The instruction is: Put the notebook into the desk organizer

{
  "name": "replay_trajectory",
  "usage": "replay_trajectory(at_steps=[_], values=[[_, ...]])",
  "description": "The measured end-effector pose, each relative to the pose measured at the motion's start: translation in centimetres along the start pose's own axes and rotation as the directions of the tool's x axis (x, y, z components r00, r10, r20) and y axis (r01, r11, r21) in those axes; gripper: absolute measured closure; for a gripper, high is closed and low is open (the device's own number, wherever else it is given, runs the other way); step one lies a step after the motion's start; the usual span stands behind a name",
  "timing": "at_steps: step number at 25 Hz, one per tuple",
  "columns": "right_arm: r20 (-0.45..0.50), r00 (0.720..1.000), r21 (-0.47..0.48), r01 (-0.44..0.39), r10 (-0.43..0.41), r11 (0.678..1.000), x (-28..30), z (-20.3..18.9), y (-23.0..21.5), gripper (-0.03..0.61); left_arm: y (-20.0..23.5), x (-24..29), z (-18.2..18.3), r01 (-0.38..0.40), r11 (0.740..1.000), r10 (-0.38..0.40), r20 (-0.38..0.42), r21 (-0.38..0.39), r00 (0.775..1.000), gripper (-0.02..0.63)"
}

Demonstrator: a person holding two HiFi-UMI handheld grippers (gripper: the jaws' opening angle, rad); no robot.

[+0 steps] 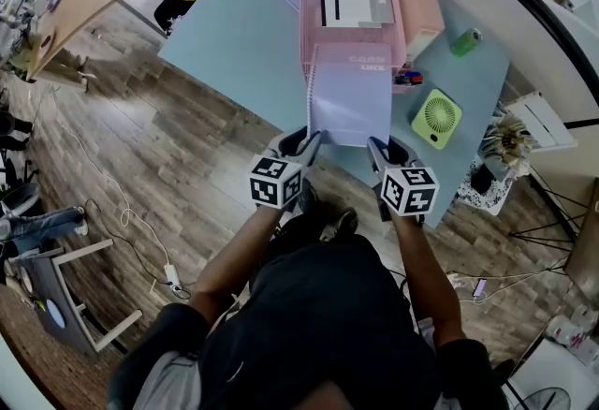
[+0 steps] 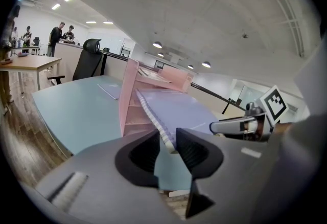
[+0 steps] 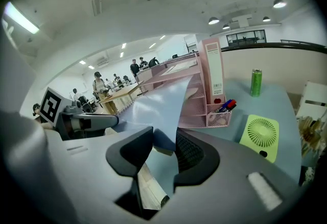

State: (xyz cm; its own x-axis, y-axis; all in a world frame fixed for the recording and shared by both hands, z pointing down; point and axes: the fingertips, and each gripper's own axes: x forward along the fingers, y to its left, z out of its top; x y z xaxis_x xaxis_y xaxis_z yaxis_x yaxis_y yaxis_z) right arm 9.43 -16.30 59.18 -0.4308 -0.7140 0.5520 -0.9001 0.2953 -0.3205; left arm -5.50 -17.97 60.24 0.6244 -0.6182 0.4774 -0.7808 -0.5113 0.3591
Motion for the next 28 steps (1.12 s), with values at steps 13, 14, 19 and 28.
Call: replay_trajectory(at_steps=[13, 14, 19, 28], values=[[-0.053, 0.998, 0.124, 0.032, -0.025, 0.992, 4.8, 0.0, -2.7, 0.456, 3.2, 4.2, 0.4, 0.015, 0.999, -0.016, -0.052, -0.035, 0.999, 0.451], [-0.059, 0.998, 0.137, 0.035, -0.027, 0.990, 5.2, 0.0, -3.0, 0.456, 3.4, 4.6, 0.3, 0.014, 0.999, -0.016, -0.056, -0.040, 0.998, 0.451], [-0.083, 0.996, 0.173, 0.051, -0.037, 0.984, 7.1, 0.1, -4.4, 0.460, 4.5, 6.4, 0.1, 0.002, 0.999, -0.005, -0.068, -0.054, 0.998, 0.451], [-0.069, 0.997, 0.305, 0.044, -0.024, 0.951, 9.4, 1.1, -5.7, 0.509, 5.4, 7.7, 1.0, 0.006, 0.999, -0.008, -0.045, -0.039, 0.999, 0.437]])
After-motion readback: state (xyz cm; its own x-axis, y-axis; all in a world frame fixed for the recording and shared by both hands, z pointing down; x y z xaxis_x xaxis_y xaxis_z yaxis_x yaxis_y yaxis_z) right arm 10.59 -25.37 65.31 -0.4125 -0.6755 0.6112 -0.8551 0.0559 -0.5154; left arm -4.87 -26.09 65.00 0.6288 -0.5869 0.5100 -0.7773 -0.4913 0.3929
